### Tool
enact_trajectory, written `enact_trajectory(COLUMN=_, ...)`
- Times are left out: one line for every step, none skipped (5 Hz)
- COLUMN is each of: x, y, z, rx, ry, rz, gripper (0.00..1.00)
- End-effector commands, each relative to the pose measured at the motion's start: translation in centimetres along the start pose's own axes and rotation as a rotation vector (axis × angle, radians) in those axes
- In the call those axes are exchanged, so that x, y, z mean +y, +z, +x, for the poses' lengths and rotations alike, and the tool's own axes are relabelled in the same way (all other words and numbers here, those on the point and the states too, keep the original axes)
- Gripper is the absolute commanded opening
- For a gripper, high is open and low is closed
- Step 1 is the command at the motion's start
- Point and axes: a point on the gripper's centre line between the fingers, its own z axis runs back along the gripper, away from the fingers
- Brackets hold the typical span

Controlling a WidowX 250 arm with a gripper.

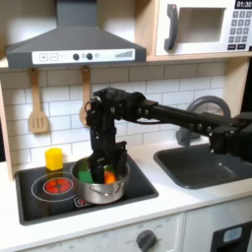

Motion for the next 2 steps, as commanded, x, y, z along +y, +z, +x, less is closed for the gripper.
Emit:
enact_trajectory(x=0.18, y=1.01, z=0.13, rx=-0.004, ry=0.006, rz=-0.024, gripper=1.0)
enact_trajectory(x=-0.32, y=1.89, z=0.1, rx=-0.001, ry=-0.011, rz=-0.043, gripper=1.0)
